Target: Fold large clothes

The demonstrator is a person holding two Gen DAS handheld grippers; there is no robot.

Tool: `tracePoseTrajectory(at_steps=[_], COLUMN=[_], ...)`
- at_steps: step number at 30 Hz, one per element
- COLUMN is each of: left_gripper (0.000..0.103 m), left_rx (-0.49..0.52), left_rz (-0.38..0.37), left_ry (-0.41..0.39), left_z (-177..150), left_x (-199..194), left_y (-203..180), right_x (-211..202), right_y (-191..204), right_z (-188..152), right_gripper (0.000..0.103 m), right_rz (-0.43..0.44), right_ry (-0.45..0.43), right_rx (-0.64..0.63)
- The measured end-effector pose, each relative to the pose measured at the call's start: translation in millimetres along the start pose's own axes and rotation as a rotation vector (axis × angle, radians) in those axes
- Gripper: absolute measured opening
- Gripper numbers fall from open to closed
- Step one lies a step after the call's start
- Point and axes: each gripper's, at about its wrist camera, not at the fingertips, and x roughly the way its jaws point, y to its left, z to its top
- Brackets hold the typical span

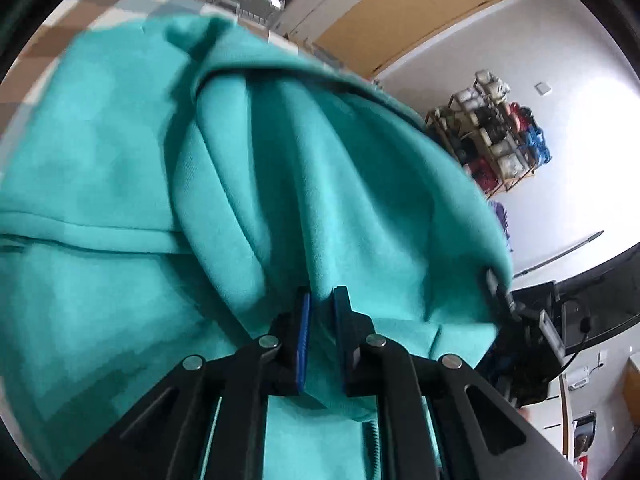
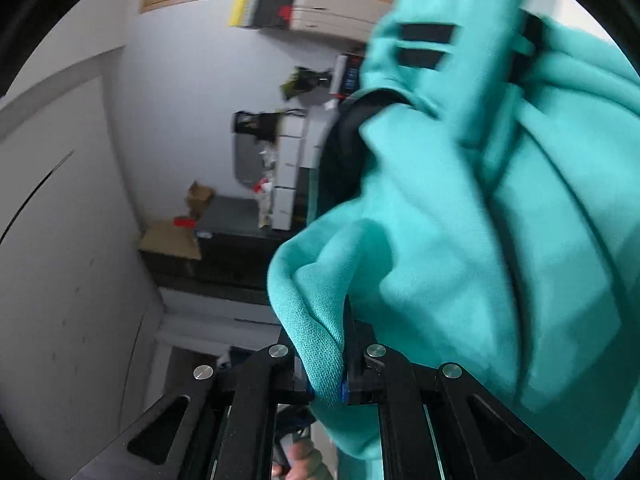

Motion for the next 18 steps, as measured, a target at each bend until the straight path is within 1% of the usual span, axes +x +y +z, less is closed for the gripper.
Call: tracePoseTrajectory(at_steps=[1, 2, 3, 4, 5, 6, 8, 9, 10, 11, 12, 14, 15, 17, 18], left_gripper=[0.008, 0.019, 0.052, 0.073, 0.09, 0.09, 0.09, 0.09, 0.09, 0.09, 0.09, 0.09, 0.089, 0.089, 0.085], left_rx=[0.009, 0.017, 0.017, 0.01, 0.002, -0.004, 0.002, 0.012, 0.027, 0.04, 0.045, 0.037, 0.028, 0.019, 0.016], left_rz=[-0.004, -0.013, -0.027, -0.069, -0.124, -0.156, -0.186, -0.185, -0.174, -0.144, -0.086, -0.042, -0.034, -0.064, -0.083], left_ry=[-0.037, -0.068, -0.094, -0.123, -0.142, -0.144, -0.096, -0.065, -0.022, 0.017, 0.054, 0.081, 0.085, 0.078, 0.075], left_z=[1.7, 3.1, 4.1, 4.8, 6.8, 9.1, 13.3, 16.2, 16.3, 15.9, 14.2, 13.0, 13.5, 15.1, 16.6], left_x=[-8.5, -17.0, -24.4, -30.2, -32.1, -30.2, -18.1, -6.5, 5.1, 15.0, 27.7, 45.3, 49.2, 51.0, 51.4], left_y=[-4.6, -8.0, -10.2, -10.9, -12.5, -14.8, -20.7, -25.6, -28.7, -28.8, -28.2, -25.9, -25.4, -25.3, -26.4], right_x=[3.5, 5.6, 7.5, 12.9, 13.9, 17.1, 18.9, 19.2, 19.3, 17.8, 13.0, 14.1, 16.3, 19.2, 17.7], right_y=[2.1, 2.4, 2.0, 4.0, 4.0, 5.6, 9.4, 10.9, 11.5, 12.7, 14.0, 17.3, 17.6, 19.4, 19.1], right_z=[-4.7, -9.0, -11.4, -14.4, -15.6, -16.3, -18.3, -20.3, -21.1, -22.5, -22.2, -22.2, -22.0, -23.5, -22.9], right_gripper=[0.009, 0.009, 0.009, 0.009, 0.009, 0.009, 0.009, 0.009, 0.009, 0.009, 0.009, 0.009, 0.009, 0.009, 0.009], right_rz=[0.025, 0.043, 0.058, 0.073, 0.094, 0.113, 0.143, 0.162, 0.173, 0.185, 0.192, 0.198, 0.197, 0.184, 0.186], right_ry=[0.021, 0.038, 0.05, 0.061, 0.07, 0.079, 0.099, 0.111, 0.116, 0.122, 0.126, 0.133, 0.136, 0.144, 0.137], right_rx=[0.002, 0.007, 0.008, 0.006, 0.0, -0.013, -0.031, -0.031, -0.034, -0.04, -0.047, -0.07, -0.076, -0.097, -0.1])
